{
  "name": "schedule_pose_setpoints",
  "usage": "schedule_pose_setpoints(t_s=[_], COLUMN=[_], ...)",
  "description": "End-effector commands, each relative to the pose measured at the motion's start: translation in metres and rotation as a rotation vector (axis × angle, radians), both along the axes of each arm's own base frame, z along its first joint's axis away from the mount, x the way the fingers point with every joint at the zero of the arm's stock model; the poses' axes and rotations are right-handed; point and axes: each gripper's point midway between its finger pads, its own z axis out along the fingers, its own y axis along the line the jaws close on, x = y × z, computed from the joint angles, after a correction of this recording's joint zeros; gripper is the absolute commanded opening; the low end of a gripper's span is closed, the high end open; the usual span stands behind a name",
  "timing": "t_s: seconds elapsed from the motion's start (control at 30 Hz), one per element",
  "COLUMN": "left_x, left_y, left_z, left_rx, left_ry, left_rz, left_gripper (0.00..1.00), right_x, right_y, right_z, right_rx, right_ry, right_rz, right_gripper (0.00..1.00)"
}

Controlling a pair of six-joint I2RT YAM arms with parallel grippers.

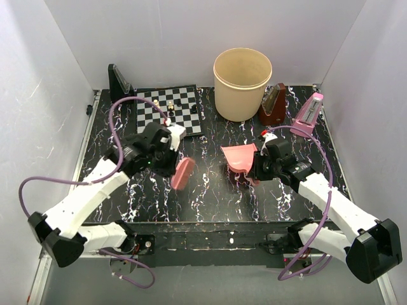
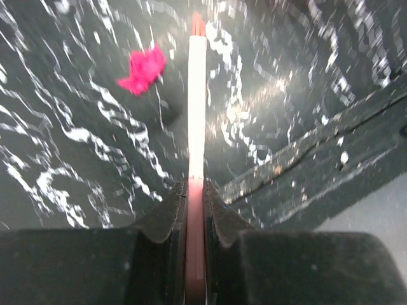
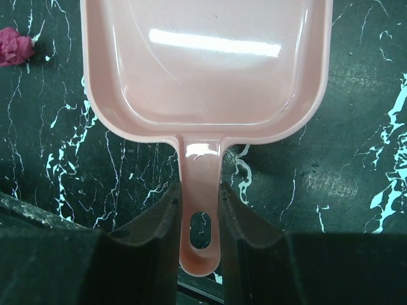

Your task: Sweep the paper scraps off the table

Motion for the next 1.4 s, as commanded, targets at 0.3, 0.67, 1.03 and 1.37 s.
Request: schedule_pose_setpoints(t_s=[0.3, 0.67, 1.03, 1.37], left_x=[0.006, 0.037, 0.093, 0.078], left_y=[0.051, -0.021, -0.029, 0.03], left_z=[-0.036, -0.085, -0.033, 0.026], left_rx=[0.197, 0.11, 0.089, 0.157], left_ry=[0.112, 0.322, 0.096, -0.104], left_rz=[0.469, 0.485, 0.512, 0.566], left_gripper=[0.0, 0.0, 0.0, 0.0], right_x=[0.006, 0.004, -0.024, -0.054], right_y=[0.01, -0.007, 0.009, 0.045], right_z=[0.024, 0.021, 0.008, -0.007], right_rx=[0.04, -0.069, -0.116, -0.244], right_ry=[-0.051, 0.001, 0.081, 0.112], right_rz=[0.015, -0.051, 0.046, 0.233], right_gripper=[0.01, 0.01, 0.01, 0.01])
